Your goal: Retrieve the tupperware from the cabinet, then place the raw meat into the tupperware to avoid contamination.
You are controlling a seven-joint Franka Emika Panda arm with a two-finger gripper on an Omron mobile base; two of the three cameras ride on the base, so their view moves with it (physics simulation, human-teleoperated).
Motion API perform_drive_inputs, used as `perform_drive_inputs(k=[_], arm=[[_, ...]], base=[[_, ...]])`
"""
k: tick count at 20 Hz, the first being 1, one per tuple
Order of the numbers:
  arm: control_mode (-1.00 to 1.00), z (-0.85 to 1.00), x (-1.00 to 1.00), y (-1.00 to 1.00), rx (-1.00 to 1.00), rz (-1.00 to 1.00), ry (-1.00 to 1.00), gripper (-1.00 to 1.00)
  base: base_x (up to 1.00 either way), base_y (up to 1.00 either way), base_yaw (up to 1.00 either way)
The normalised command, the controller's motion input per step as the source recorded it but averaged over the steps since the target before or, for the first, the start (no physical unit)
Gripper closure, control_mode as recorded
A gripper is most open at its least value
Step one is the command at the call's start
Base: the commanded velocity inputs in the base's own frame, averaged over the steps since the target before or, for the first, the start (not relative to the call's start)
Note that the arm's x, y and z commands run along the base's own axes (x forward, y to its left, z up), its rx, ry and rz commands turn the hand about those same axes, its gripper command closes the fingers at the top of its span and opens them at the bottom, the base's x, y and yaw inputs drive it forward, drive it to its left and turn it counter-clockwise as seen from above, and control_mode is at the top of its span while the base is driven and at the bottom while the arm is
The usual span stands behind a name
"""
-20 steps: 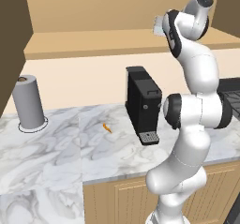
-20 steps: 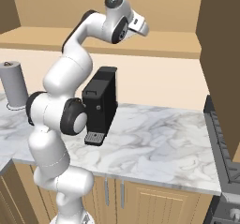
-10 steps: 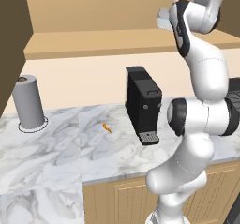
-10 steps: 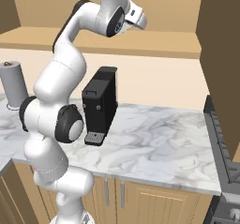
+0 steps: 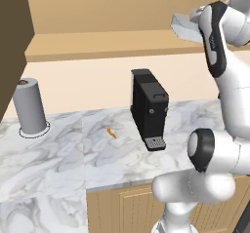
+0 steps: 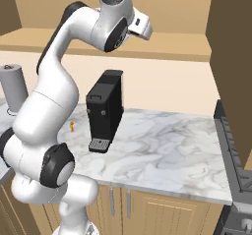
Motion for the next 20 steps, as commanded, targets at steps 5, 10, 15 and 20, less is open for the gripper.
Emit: perform_drive_inputs(k=[5,10,15,20], arm=[[-1.0,-0.35,-0.99,0.06,-0.04,0.13,-0.02,1.0],[-1.0,-0.45,-0.92,0.15,-0.04,0.17,0.0,1.0],[-1.0,-0.52,-0.86,0.33,-0.07,0.18,0.0,1.0],[-1.0,-0.6,-0.8,0.47,-0.06,0.19,0.0,1.0]], base=[[0.0,0.0,0.0],[0.0,0.0,0.0],[0.0,0.0,0.0],[0.0,0.0,0.0]])
